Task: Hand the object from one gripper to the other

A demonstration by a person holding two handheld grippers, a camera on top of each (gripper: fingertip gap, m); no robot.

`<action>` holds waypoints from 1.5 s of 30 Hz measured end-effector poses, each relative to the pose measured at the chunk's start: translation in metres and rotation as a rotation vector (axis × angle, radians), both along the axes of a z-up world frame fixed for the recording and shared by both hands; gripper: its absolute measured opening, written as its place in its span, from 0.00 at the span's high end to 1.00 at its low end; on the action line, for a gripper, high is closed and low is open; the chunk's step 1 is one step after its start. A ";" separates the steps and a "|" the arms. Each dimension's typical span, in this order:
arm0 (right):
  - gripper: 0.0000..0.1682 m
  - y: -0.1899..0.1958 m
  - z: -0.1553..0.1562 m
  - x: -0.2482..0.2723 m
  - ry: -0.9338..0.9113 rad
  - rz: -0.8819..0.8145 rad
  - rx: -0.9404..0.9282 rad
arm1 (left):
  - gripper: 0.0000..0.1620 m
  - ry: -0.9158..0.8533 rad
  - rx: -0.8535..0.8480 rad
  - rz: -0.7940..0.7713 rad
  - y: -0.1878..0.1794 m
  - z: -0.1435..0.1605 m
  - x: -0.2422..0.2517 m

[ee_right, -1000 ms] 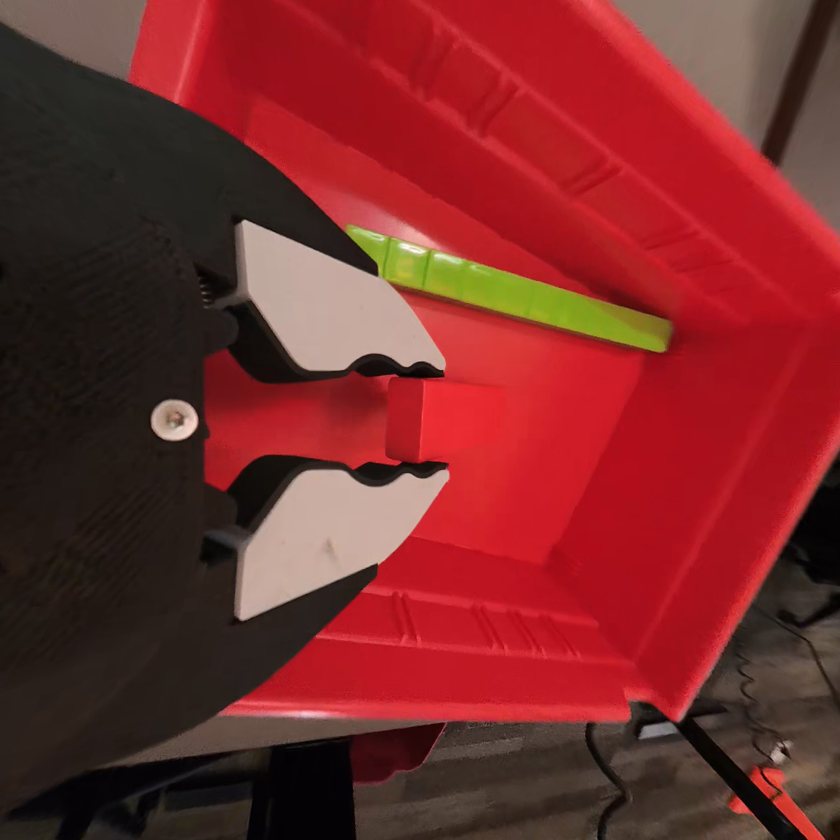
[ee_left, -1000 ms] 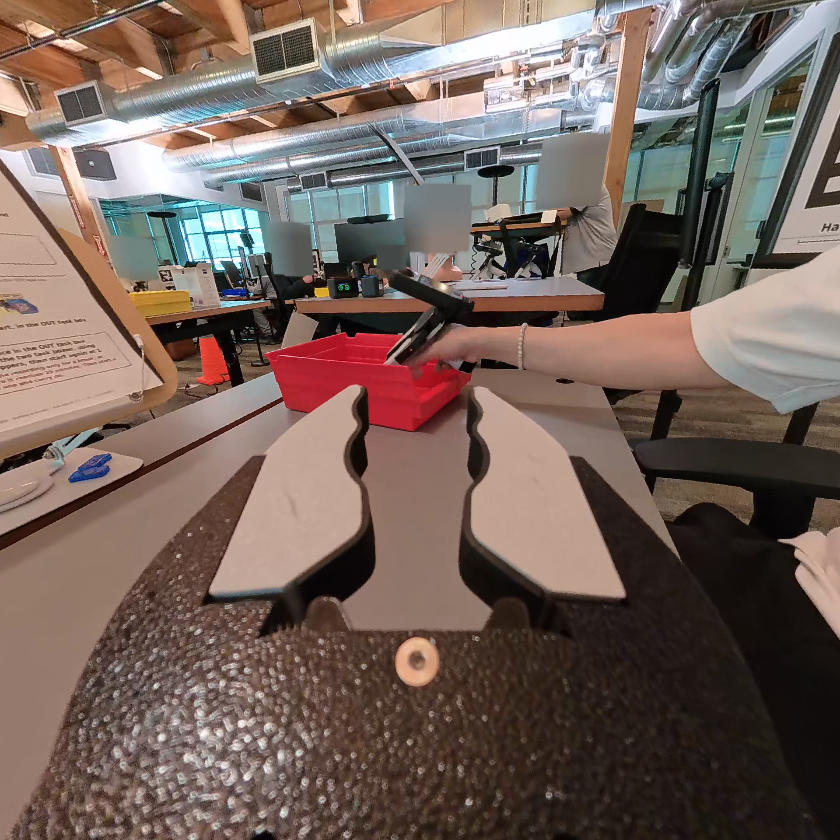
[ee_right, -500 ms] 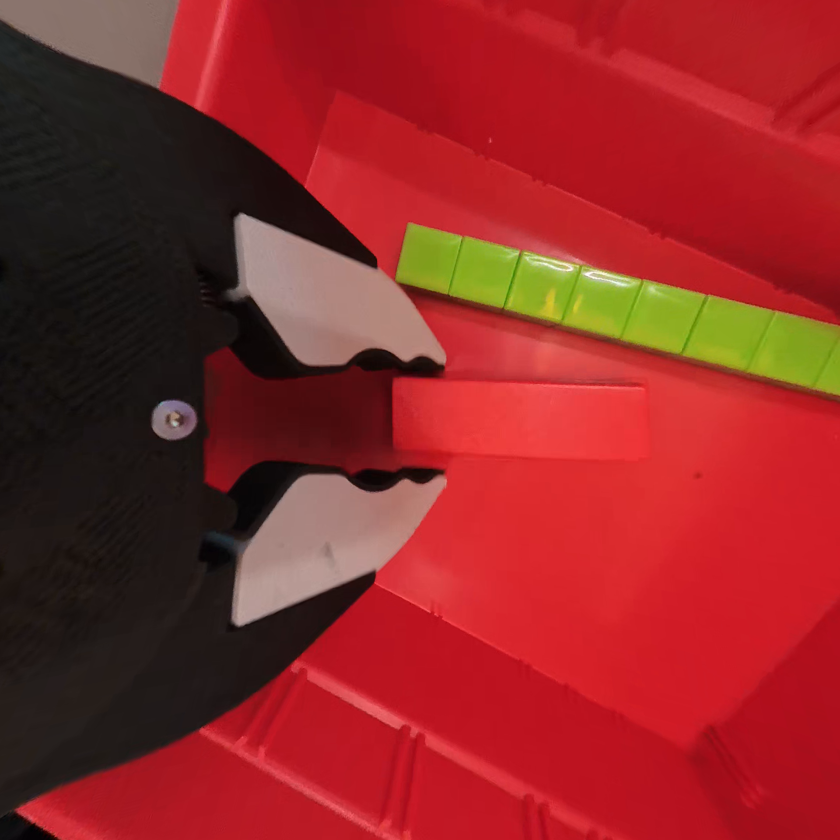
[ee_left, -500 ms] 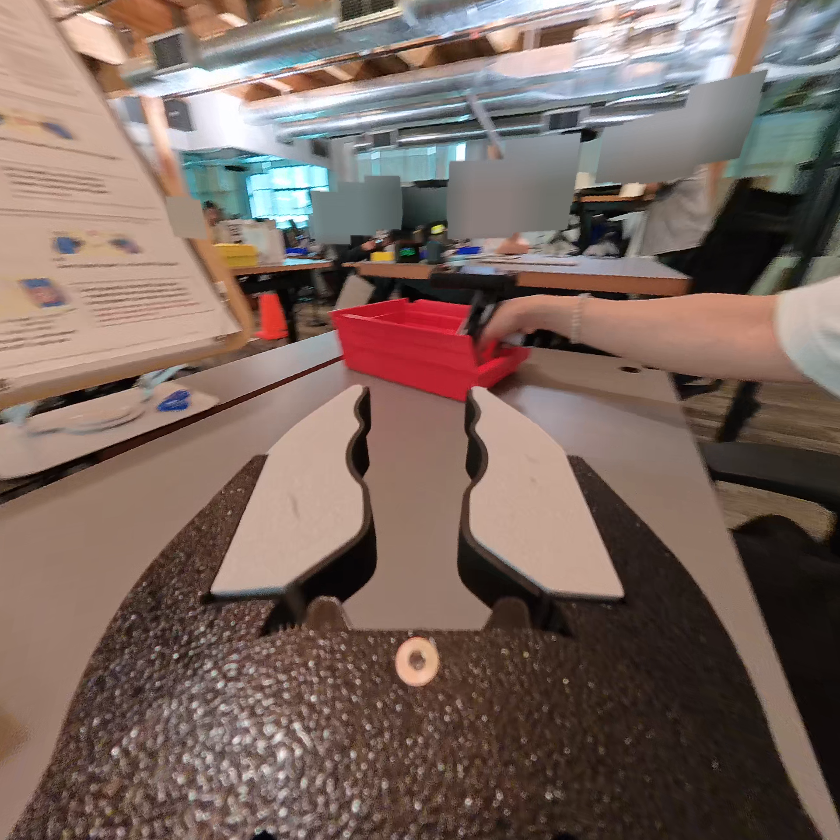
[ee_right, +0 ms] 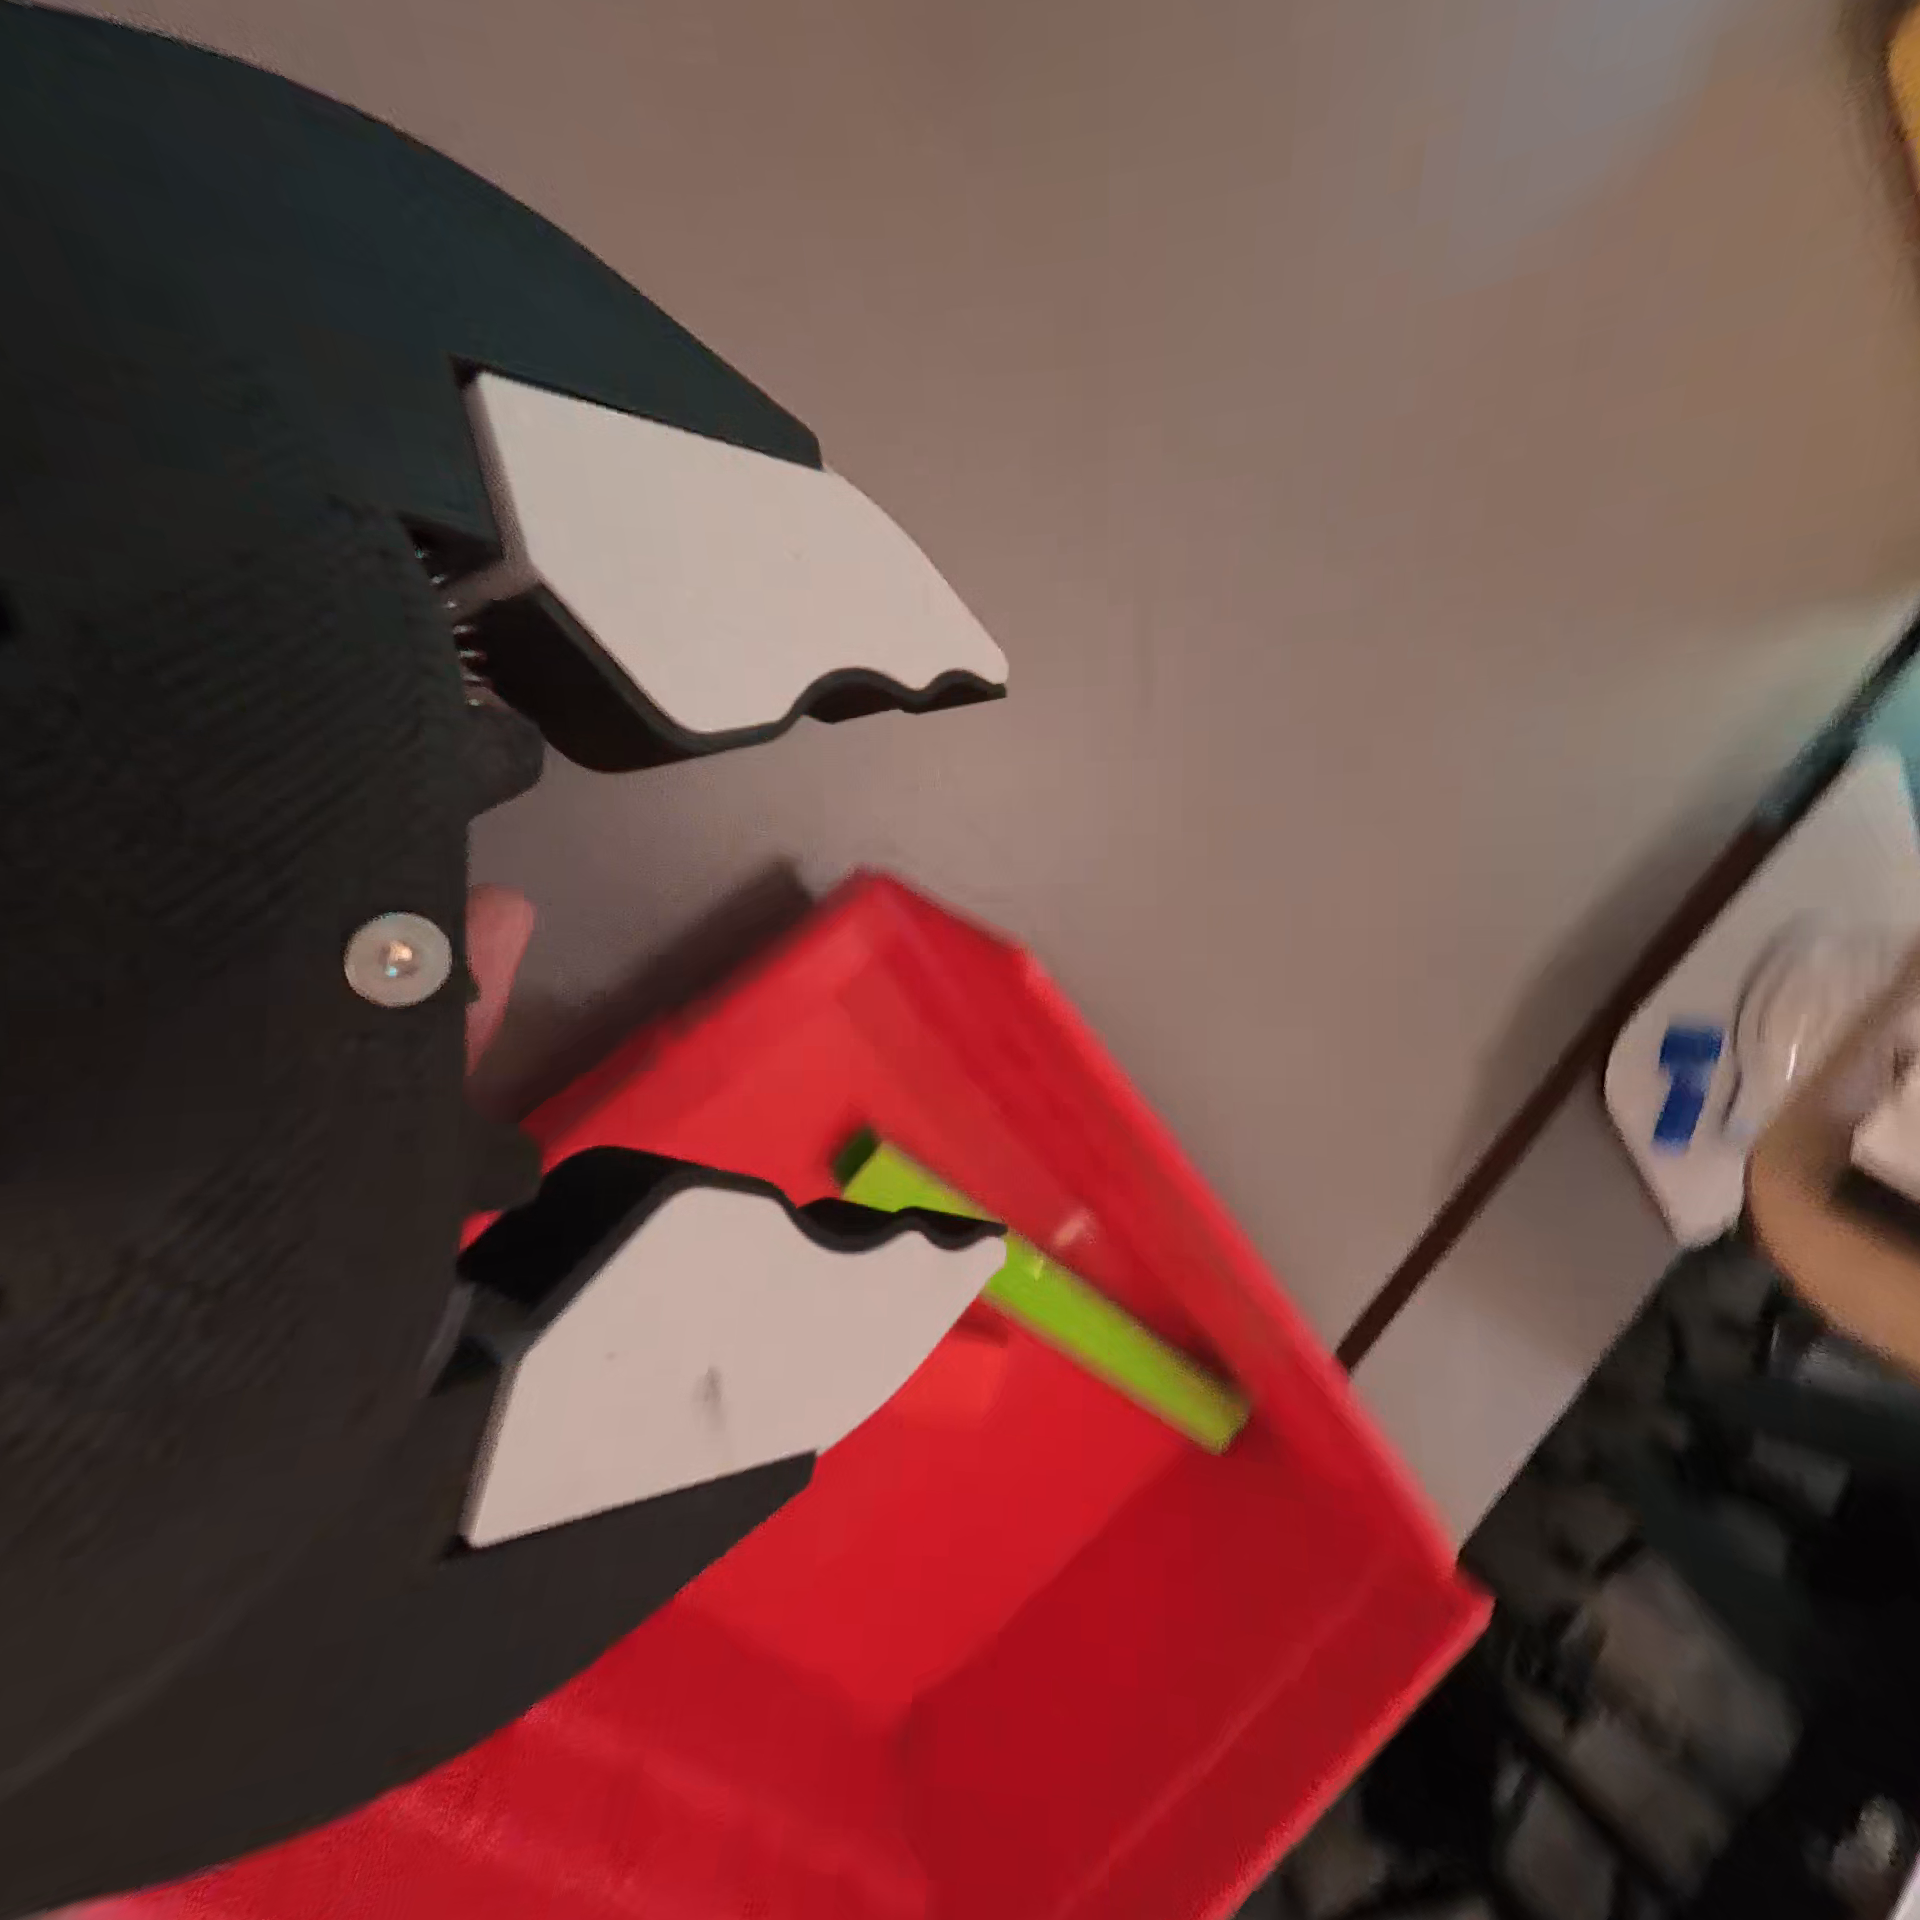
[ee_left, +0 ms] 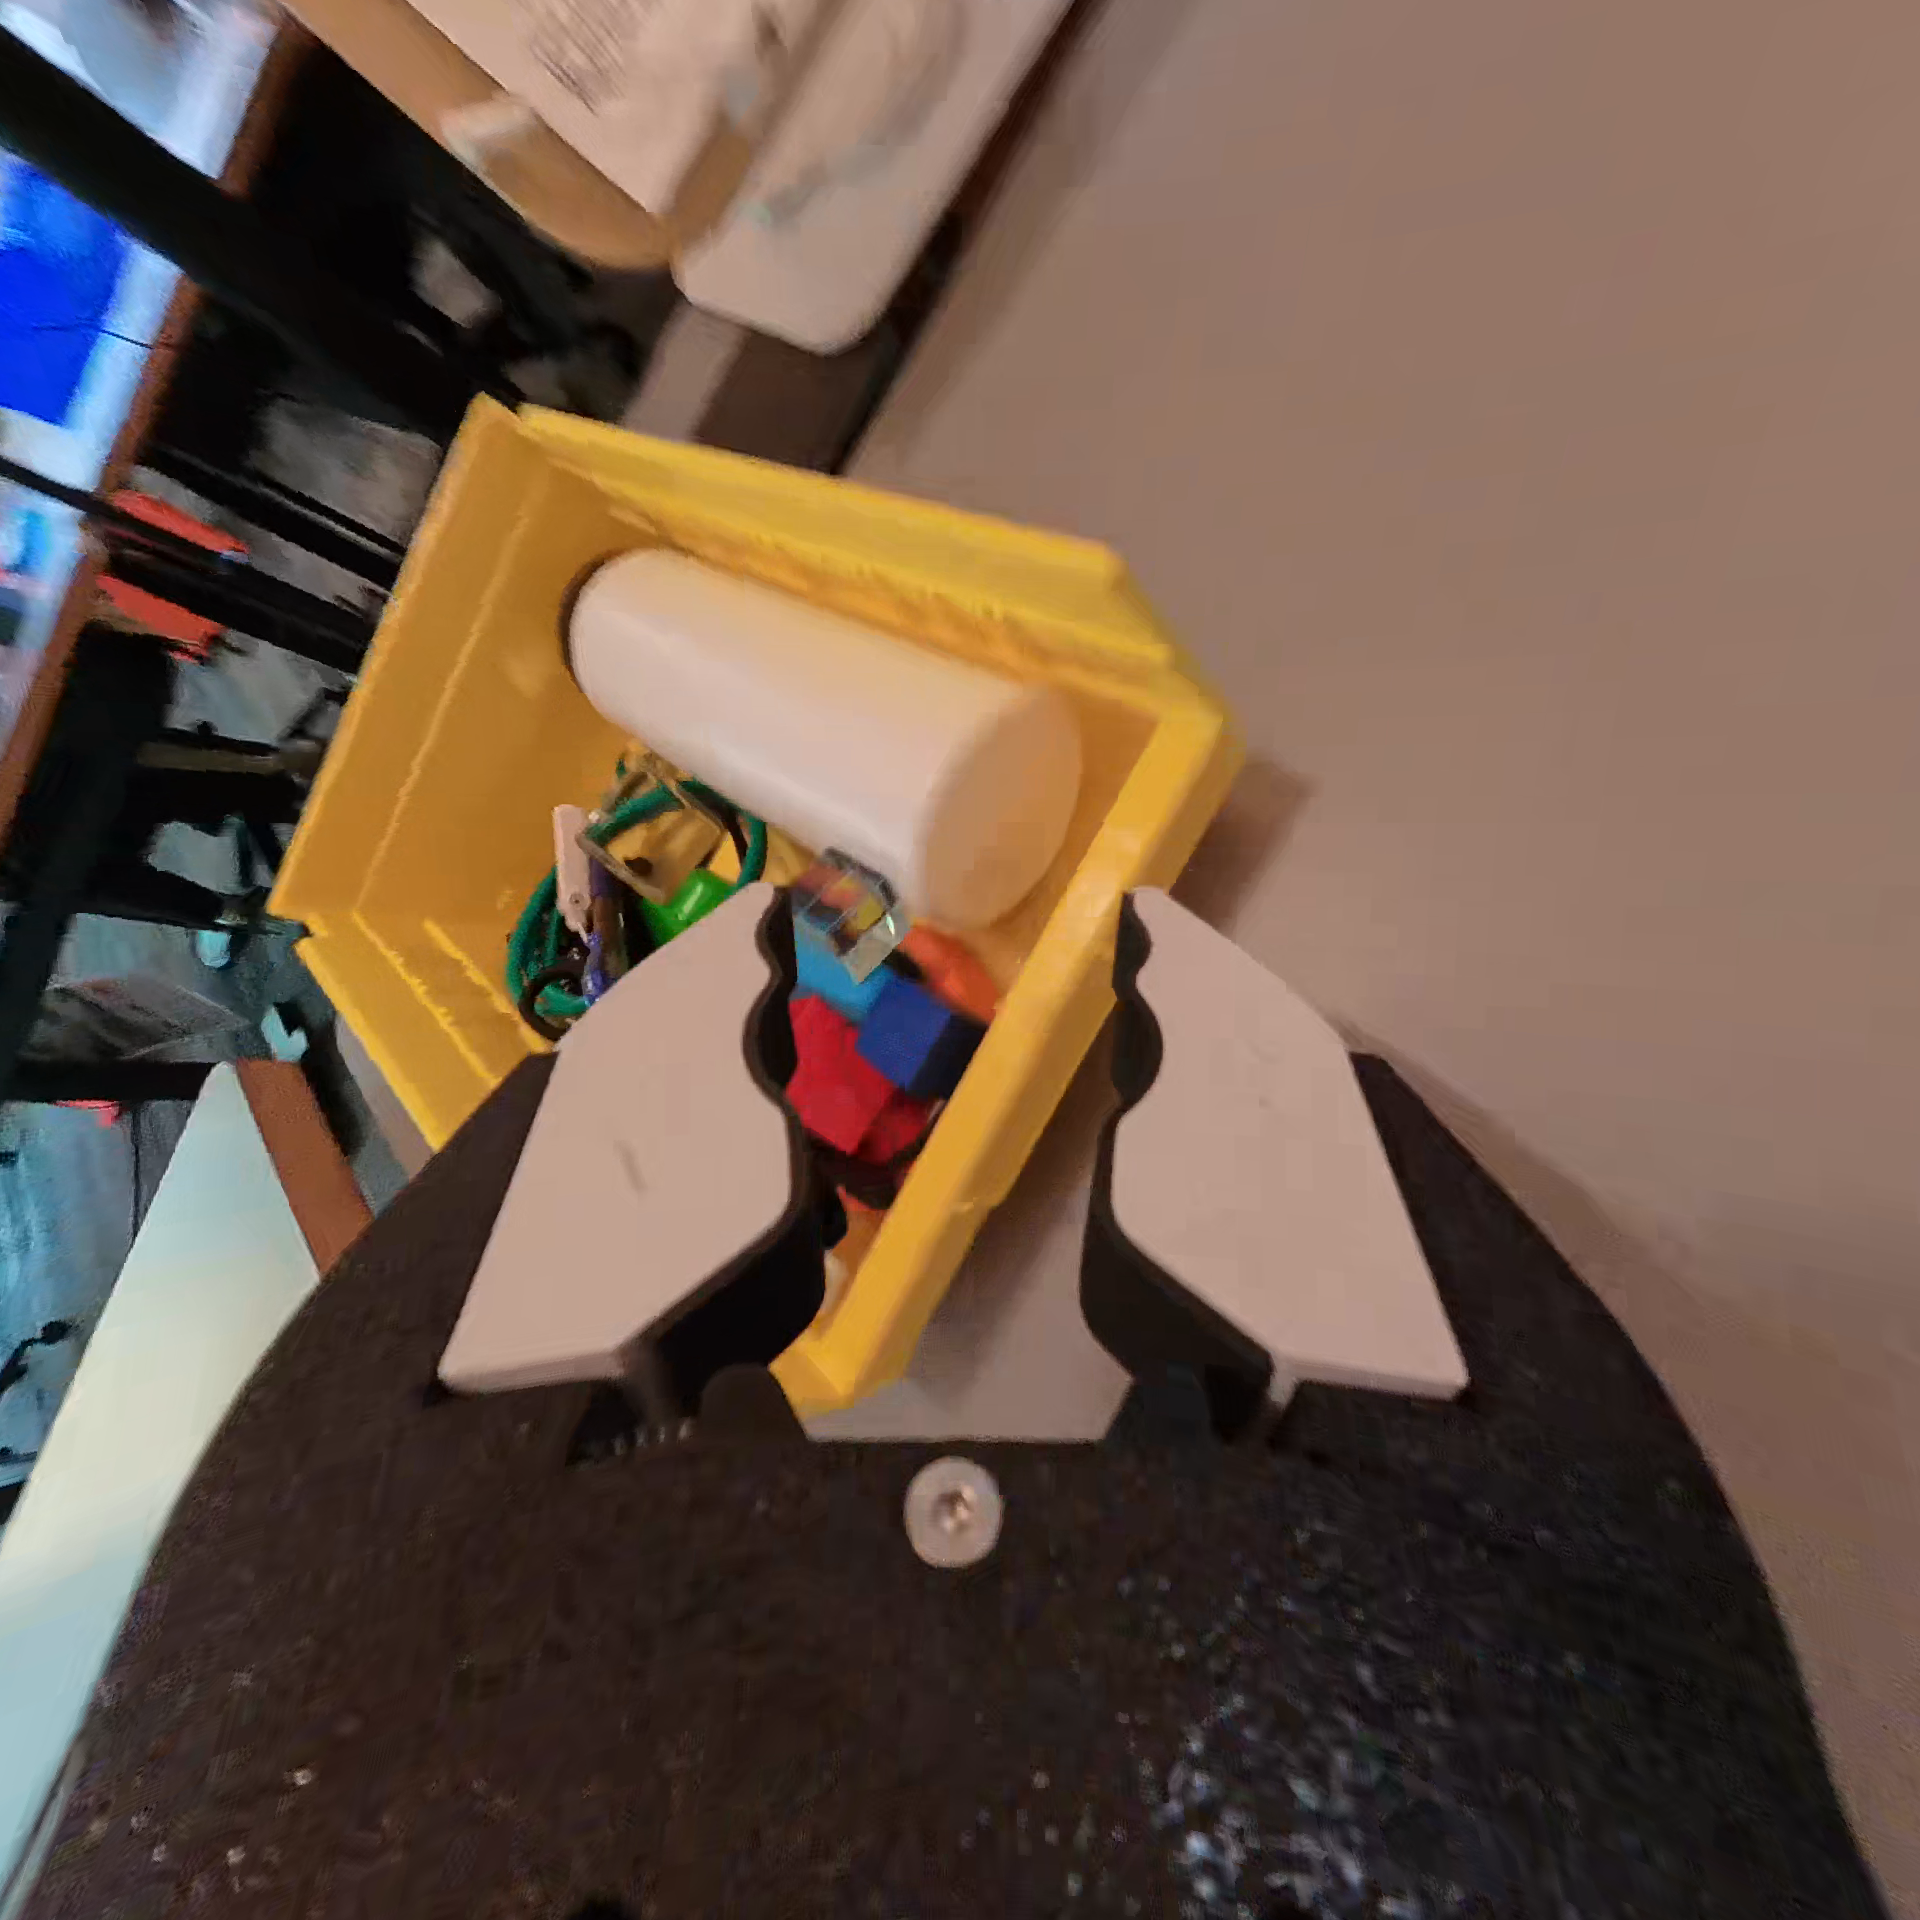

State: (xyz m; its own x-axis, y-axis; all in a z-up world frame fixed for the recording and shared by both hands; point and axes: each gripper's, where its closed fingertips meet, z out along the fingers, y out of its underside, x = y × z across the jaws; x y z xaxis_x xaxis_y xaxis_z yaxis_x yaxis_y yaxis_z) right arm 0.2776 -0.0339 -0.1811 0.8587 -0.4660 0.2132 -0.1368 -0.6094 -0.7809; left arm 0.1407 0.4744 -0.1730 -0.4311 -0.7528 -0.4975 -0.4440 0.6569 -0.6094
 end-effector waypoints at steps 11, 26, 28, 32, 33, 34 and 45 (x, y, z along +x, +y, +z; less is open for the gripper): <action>0.47 0.068 0.003 -0.063 0.145 0.303 0.176 | 0.65 0.652 0.303 -0.105 0.052 -0.053 0.033; 0.48 0.081 -0.012 -0.069 0.157 0.317 0.154 | 0.82 0.532 0.343 0.035 0.068 -0.021 0.045; 0.48 0.092 -0.001 -0.074 0.170 0.321 0.236 | 0.82 0.354 0.228 0.075 0.051 0.014 0.046; 0.46 0.126 0.031 -0.094 0.299 0.335 0.491 | 0.82 -0.082 -0.189 -0.157 -0.055 0.091 0.030; 0.46 0.135 0.037 -0.103 0.347 0.349 0.541 | 0.82 -0.172 -0.272 -0.245 -0.086 0.105 0.017; 0.45 0.144 0.042 -0.114 0.402 0.372 0.582 | 0.82 -0.249 -0.340 -0.326 -0.116 0.116 0.003; 0.56 0.187 0.115 -0.247 1.165 0.687 1.073 | 0.82 -0.601 -0.536 -0.786 -0.318 0.119 -0.119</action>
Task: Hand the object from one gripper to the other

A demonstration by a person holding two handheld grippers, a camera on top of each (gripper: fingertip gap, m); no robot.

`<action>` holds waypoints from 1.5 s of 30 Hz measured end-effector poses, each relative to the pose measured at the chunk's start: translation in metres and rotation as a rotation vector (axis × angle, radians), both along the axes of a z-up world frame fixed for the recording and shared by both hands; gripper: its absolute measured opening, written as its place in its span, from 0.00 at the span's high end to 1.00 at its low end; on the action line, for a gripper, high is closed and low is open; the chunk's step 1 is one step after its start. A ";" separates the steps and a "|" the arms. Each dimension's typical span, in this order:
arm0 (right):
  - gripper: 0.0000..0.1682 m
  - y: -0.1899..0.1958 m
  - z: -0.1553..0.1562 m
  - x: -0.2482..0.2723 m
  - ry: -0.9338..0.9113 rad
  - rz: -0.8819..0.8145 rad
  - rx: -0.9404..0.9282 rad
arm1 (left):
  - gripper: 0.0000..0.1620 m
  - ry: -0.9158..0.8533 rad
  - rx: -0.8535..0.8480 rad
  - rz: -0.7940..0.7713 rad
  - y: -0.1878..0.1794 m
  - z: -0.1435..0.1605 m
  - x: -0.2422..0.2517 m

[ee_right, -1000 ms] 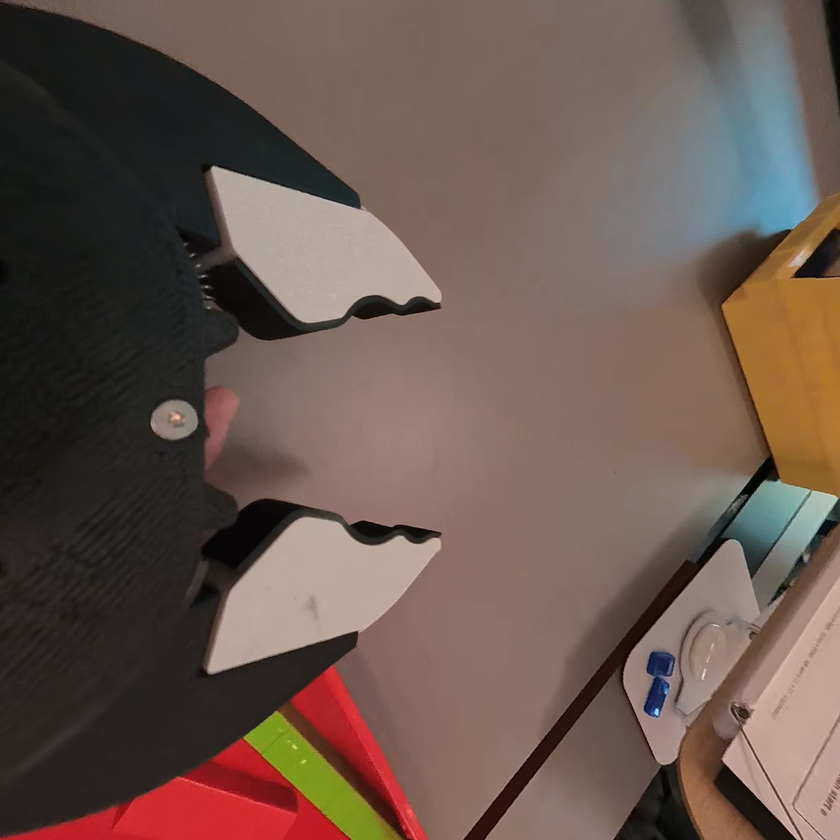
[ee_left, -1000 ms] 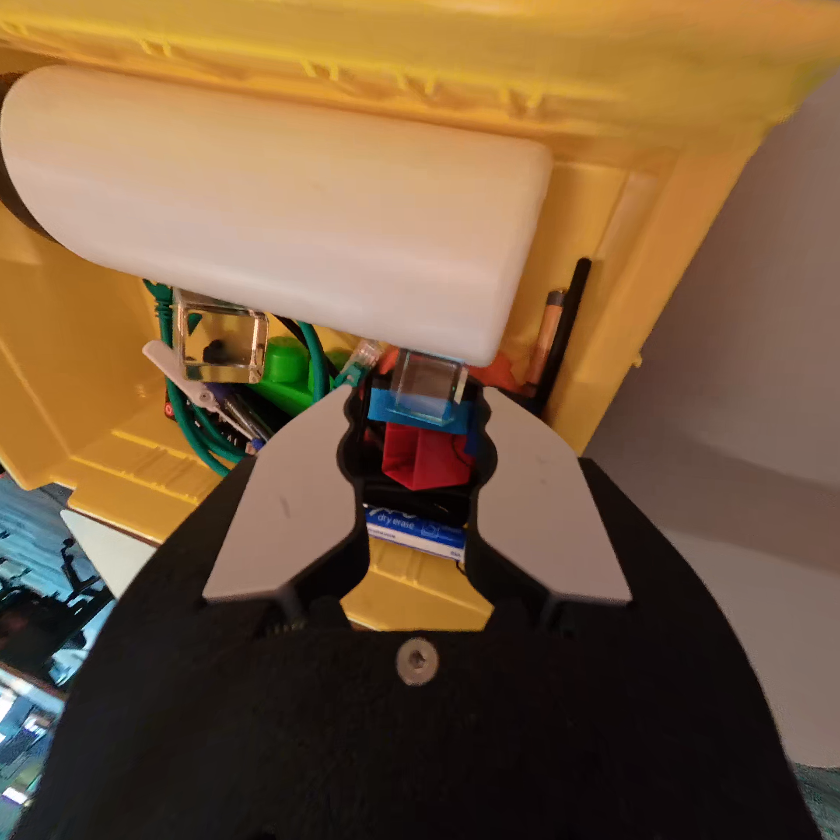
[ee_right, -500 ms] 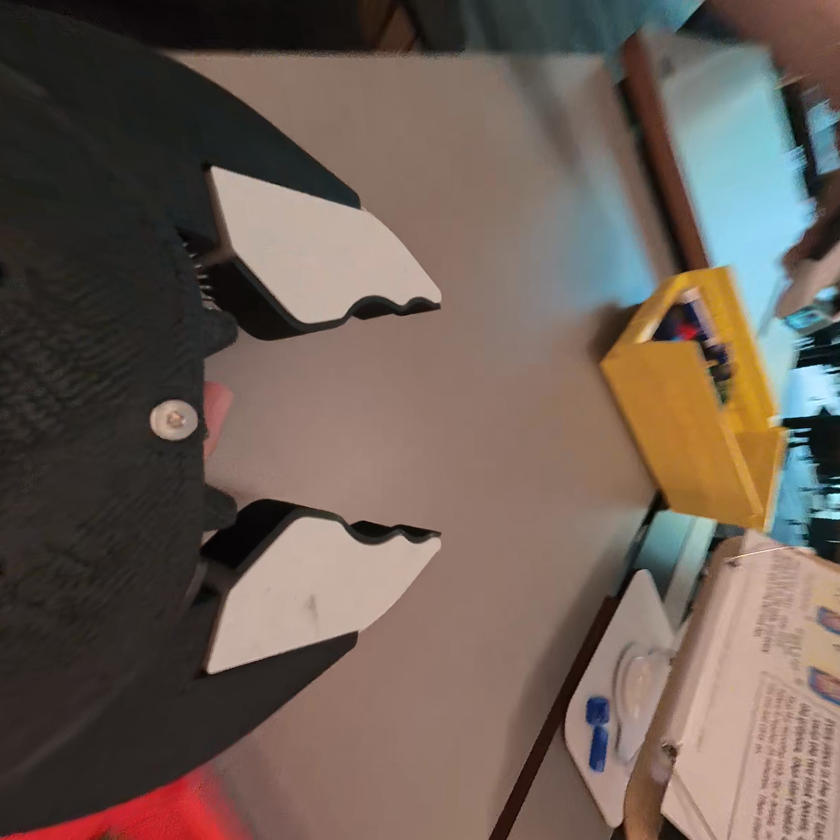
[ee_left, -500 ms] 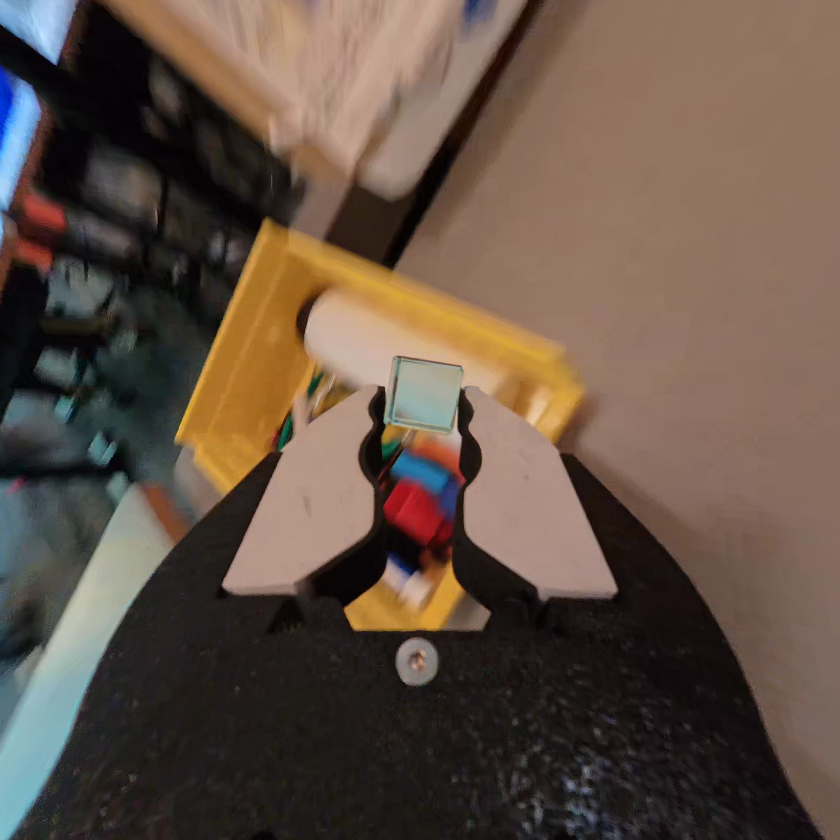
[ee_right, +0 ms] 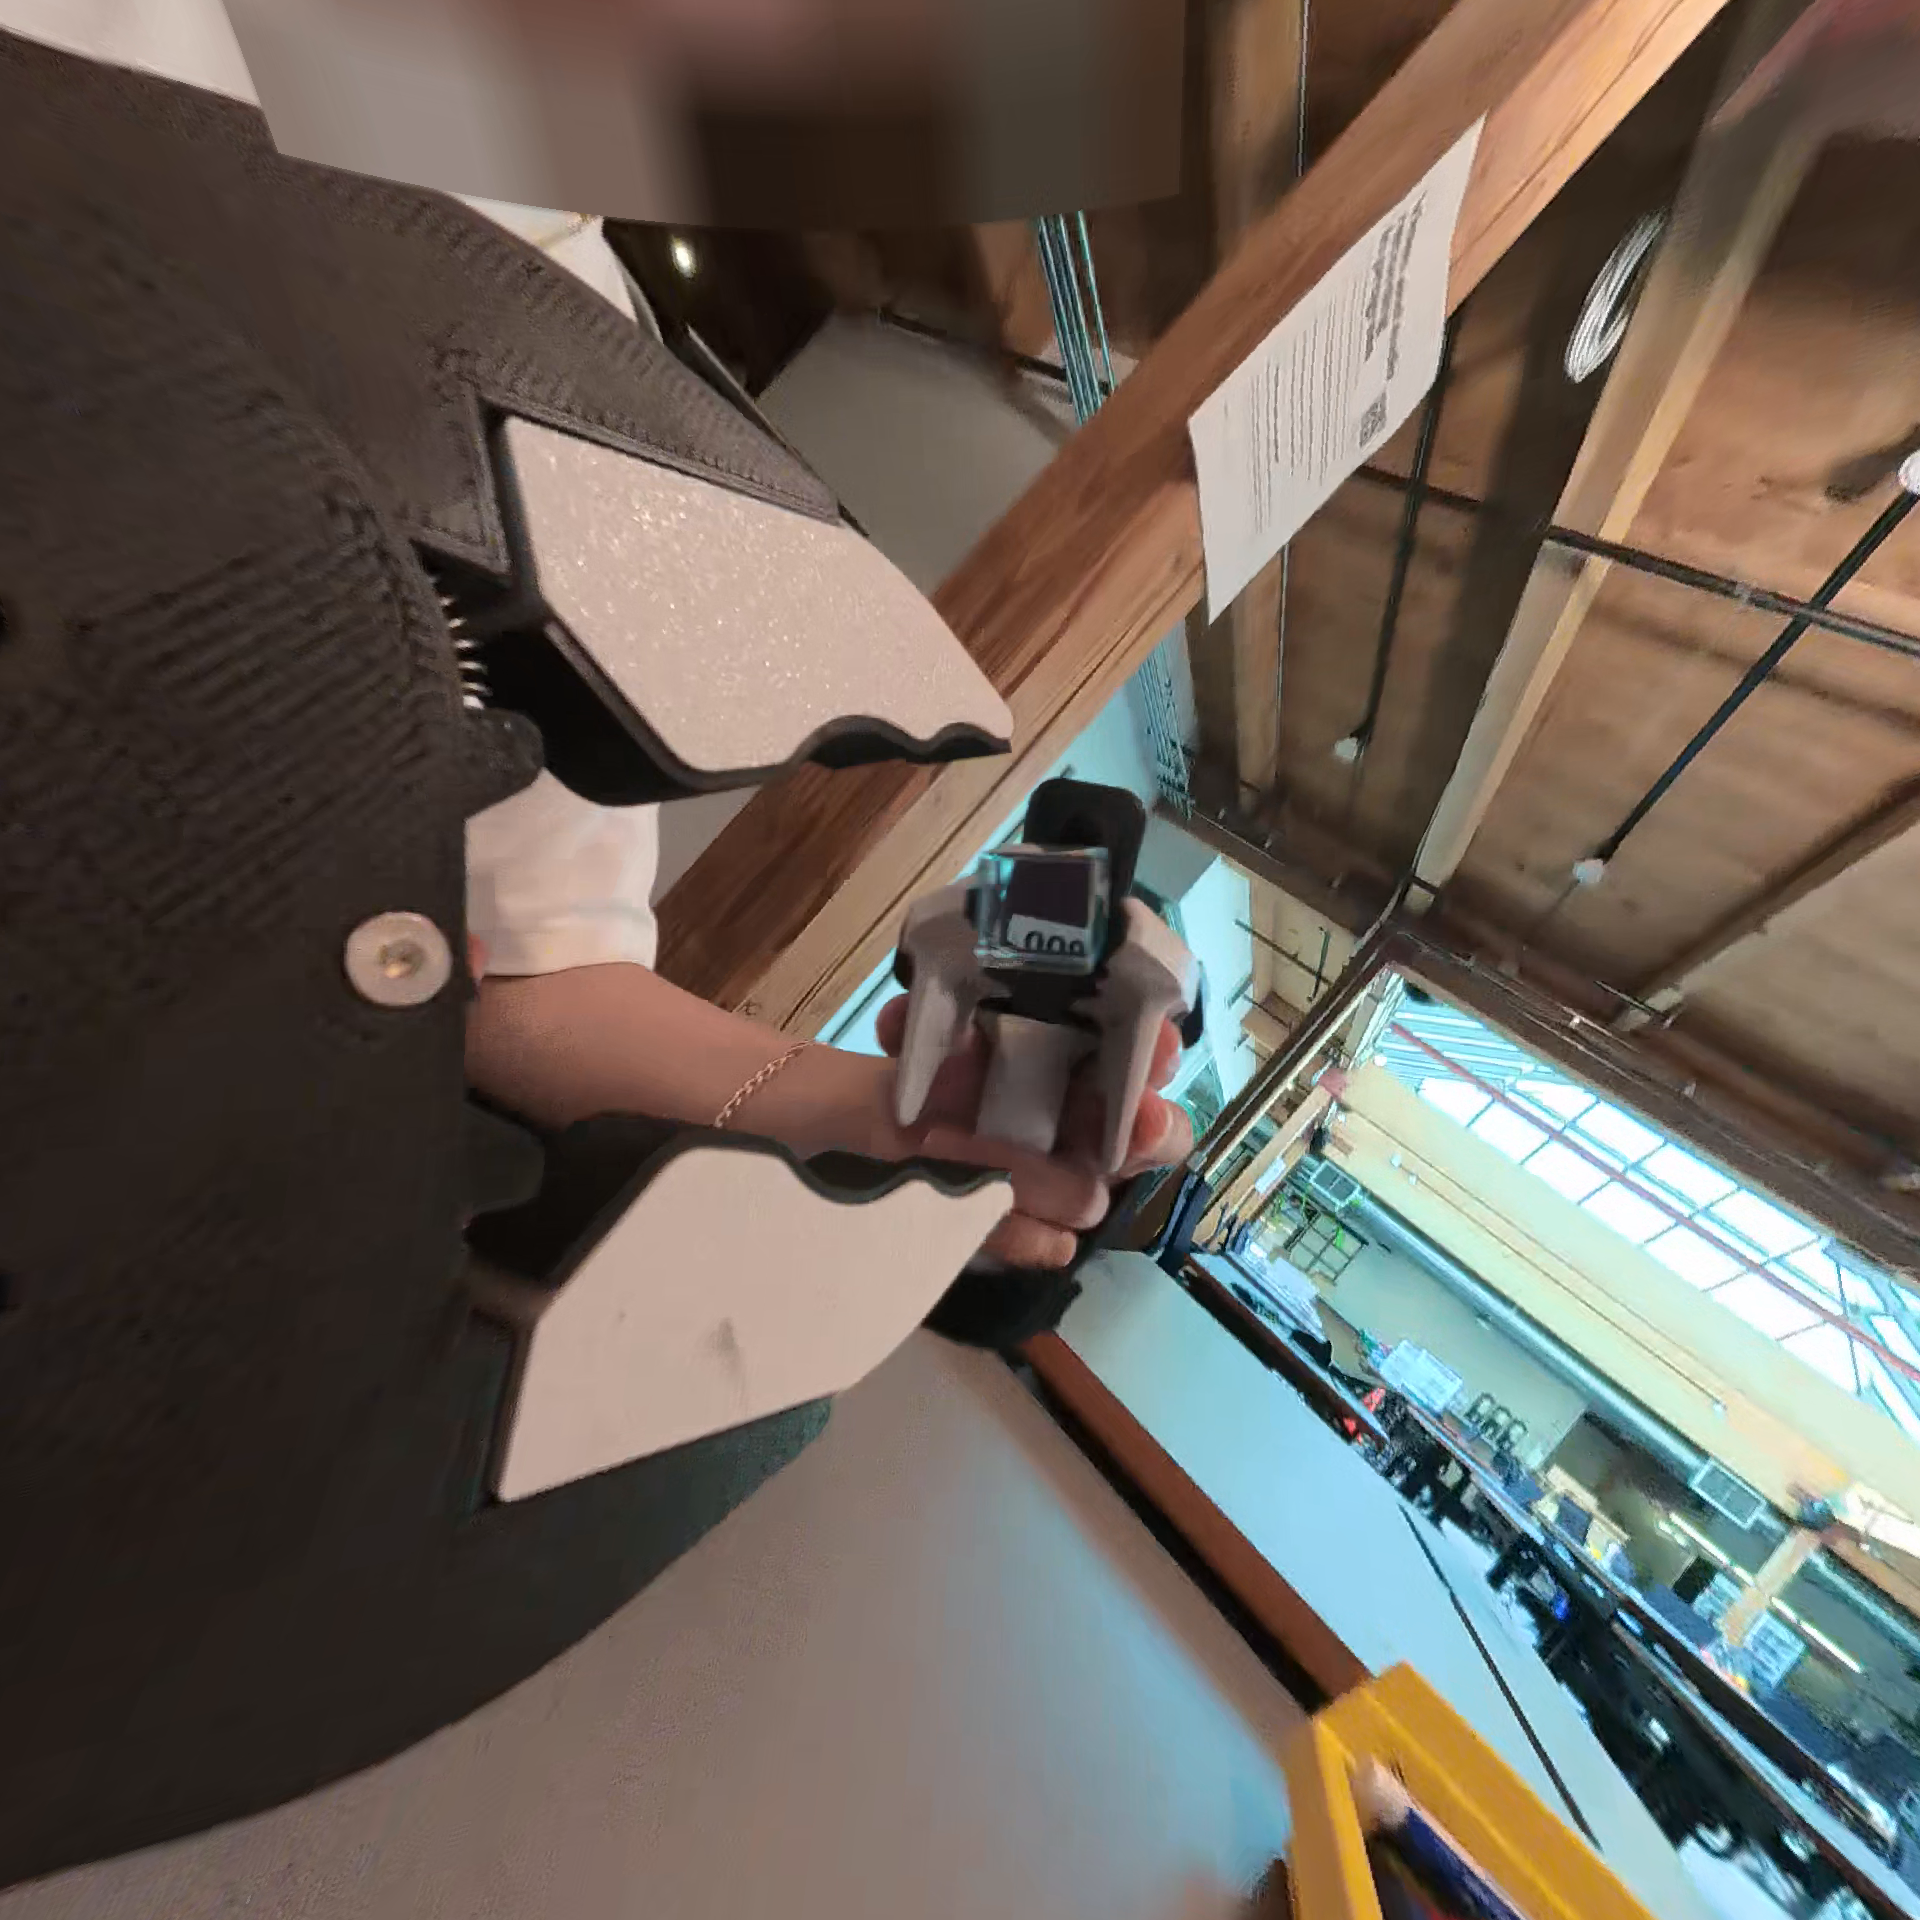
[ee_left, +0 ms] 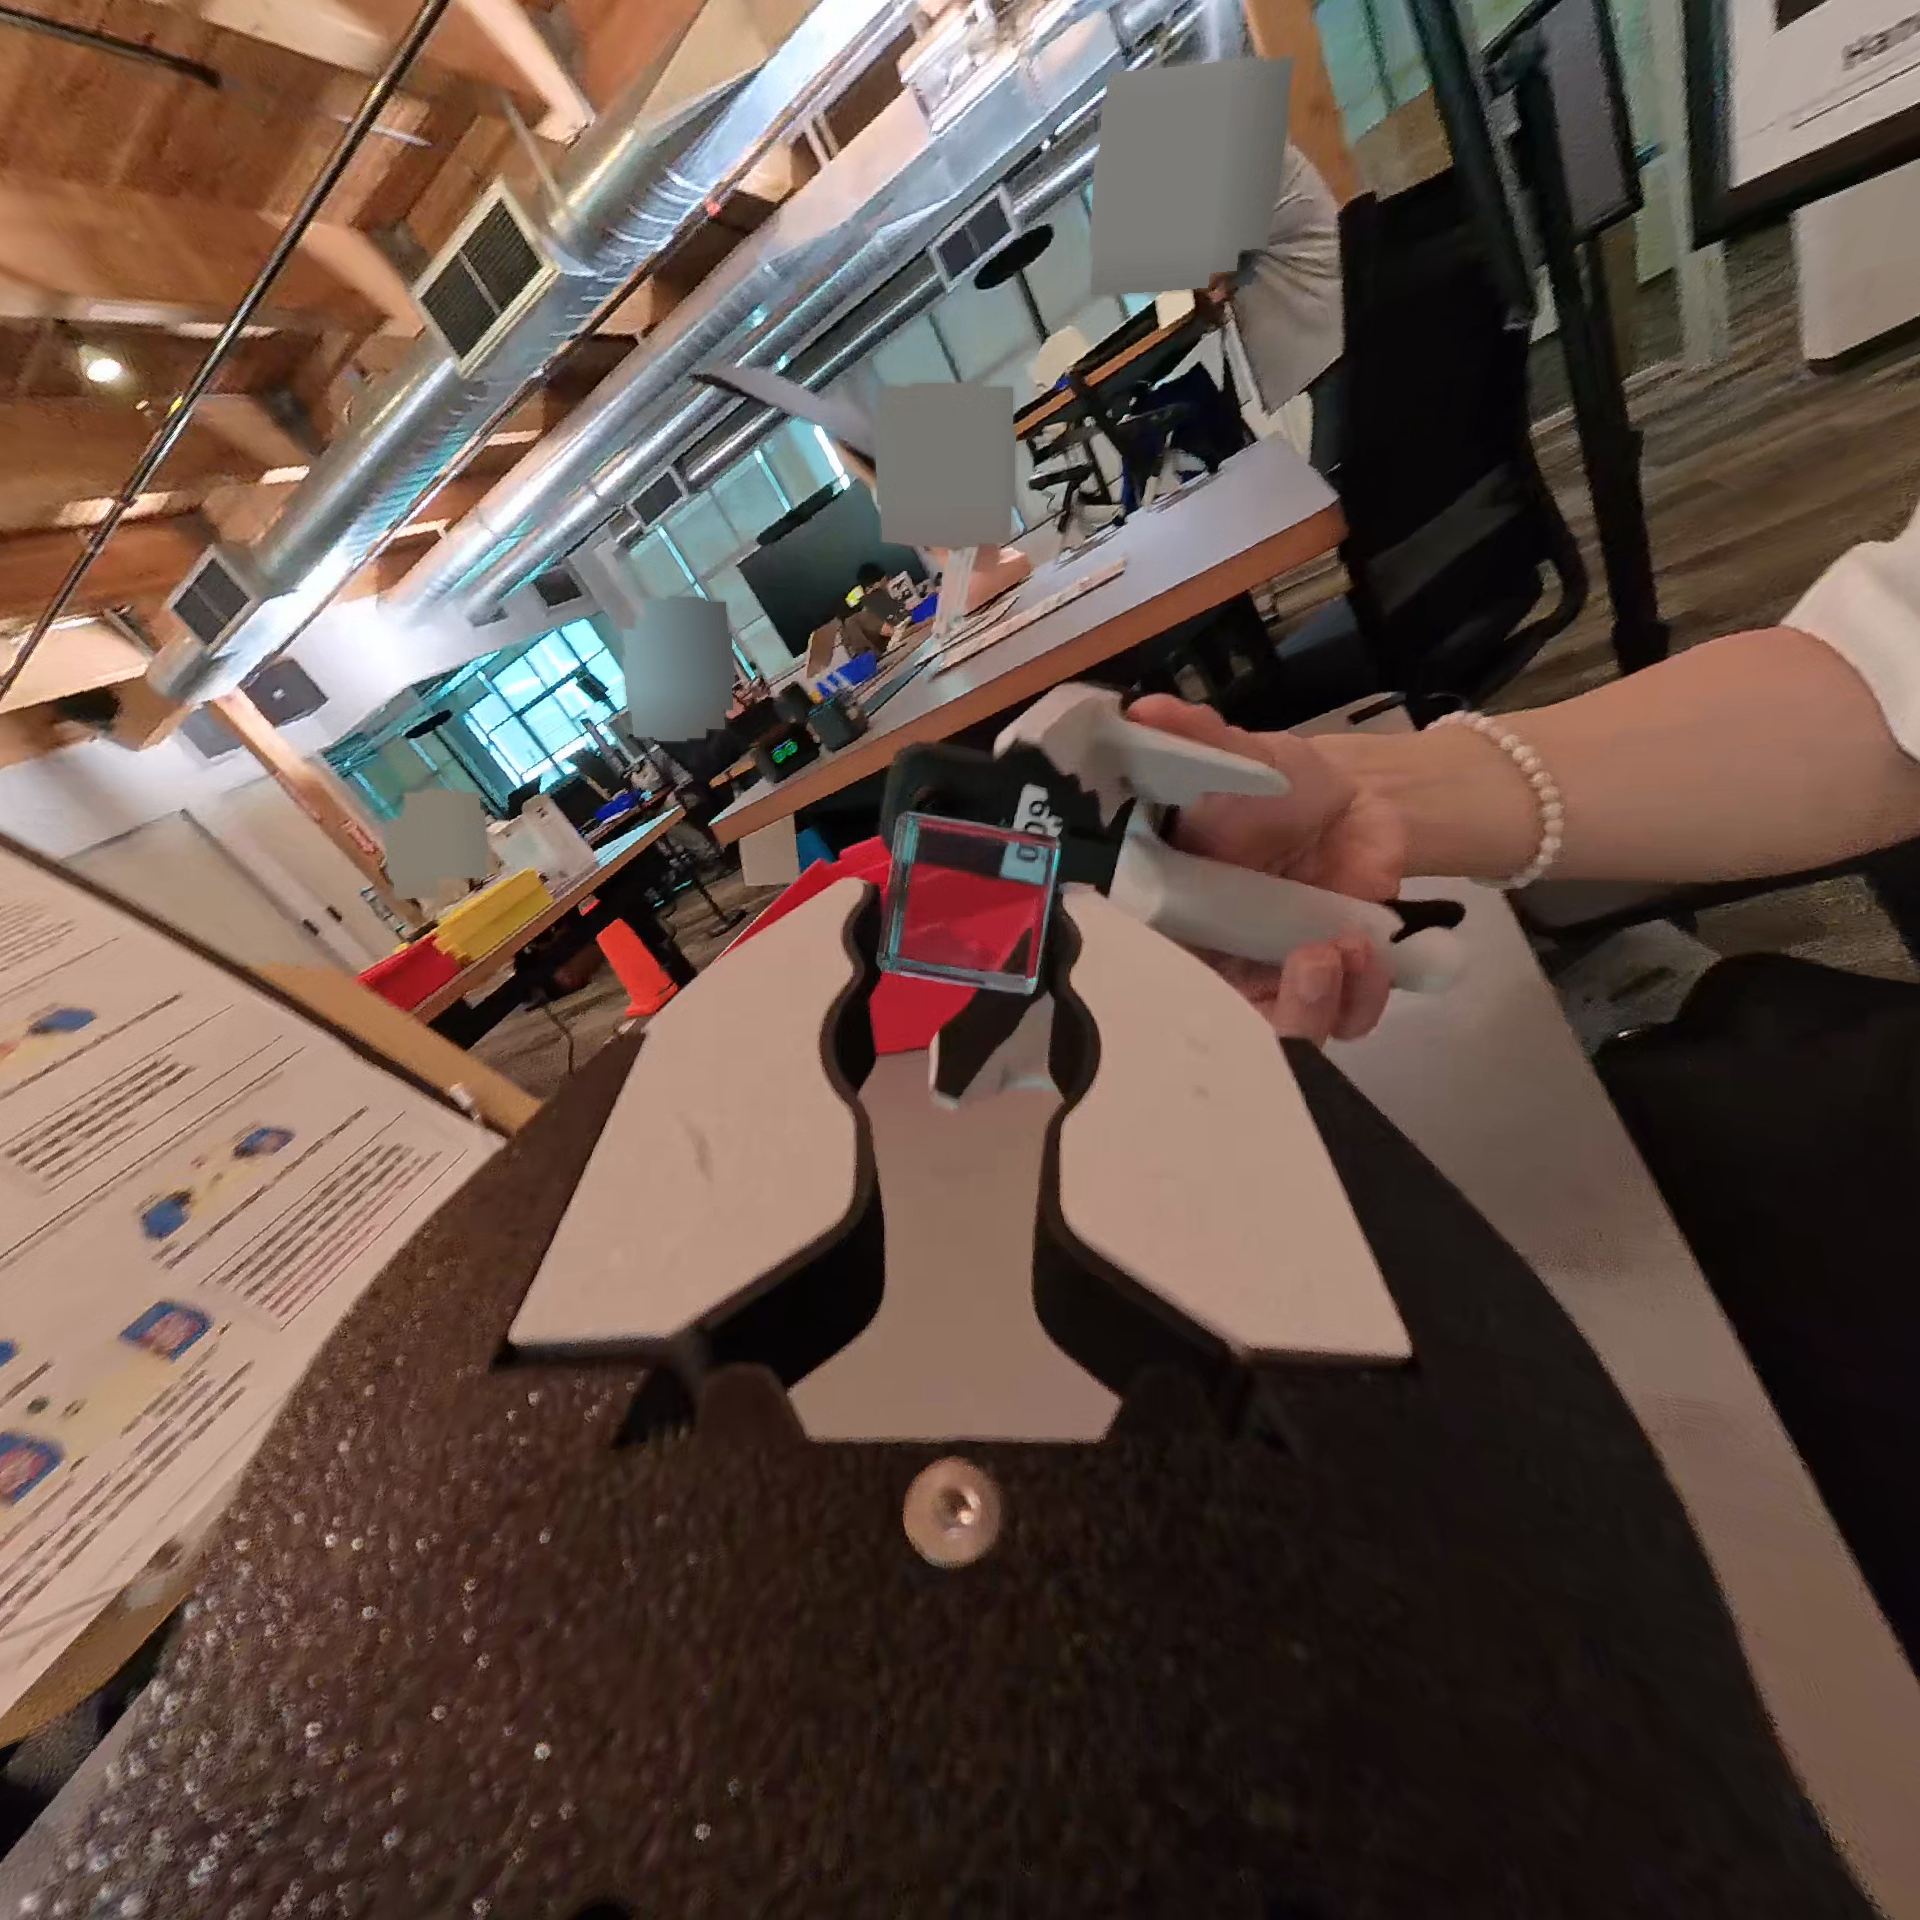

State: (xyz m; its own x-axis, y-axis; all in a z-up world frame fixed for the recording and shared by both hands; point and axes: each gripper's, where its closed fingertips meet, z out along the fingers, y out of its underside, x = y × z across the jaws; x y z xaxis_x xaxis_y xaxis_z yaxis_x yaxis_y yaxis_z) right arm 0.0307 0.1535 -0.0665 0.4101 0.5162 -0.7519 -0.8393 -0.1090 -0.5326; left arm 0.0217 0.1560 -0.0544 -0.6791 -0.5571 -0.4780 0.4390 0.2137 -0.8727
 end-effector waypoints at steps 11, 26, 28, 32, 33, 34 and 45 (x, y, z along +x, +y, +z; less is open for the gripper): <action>0.77 -0.008 -0.007 -0.040 -0.087 0.071 -0.006 | 0.82 0.001 0.099 -0.048 -0.038 -0.024 -0.012; 0.83 -0.017 0.011 0.024 0.056 -0.315 0.150 | 0.74 -0.173 0.085 0.559 -0.037 -0.012 0.039; 0.84 -0.018 0.013 0.023 0.066 -0.331 0.166 | 0.76 -0.234 0.077 0.620 -0.041 -0.010 0.039; 0.84 -0.022 0.018 0.023 0.093 -0.342 0.196 | 0.83 -0.338 0.012 0.710 -0.042 -0.002 0.033; 0.84 -0.022 0.017 0.023 0.073 -0.356 0.187 | 0.84 -0.350 0.007 0.724 -0.041 -0.003 0.032; 0.84 -0.021 0.016 0.023 0.056 -0.369 0.177 | 0.84 -0.359 0.002 0.741 -0.041 -0.004 0.033; 0.58 -0.034 -0.005 0.033 -0.878 -0.557 -0.091 | 0.84 0.110 -0.069 0.308 -0.037 -0.022 0.033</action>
State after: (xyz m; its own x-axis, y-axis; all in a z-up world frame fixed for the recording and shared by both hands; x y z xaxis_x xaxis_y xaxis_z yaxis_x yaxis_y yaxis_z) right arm 0.0636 0.1197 -0.0716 0.9940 0.0431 -0.1008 -0.1048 0.1046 -0.9890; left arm 0.0544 0.1192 -0.0767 -0.5190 -0.7727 -0.3654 0.2655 0.2606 -0.9282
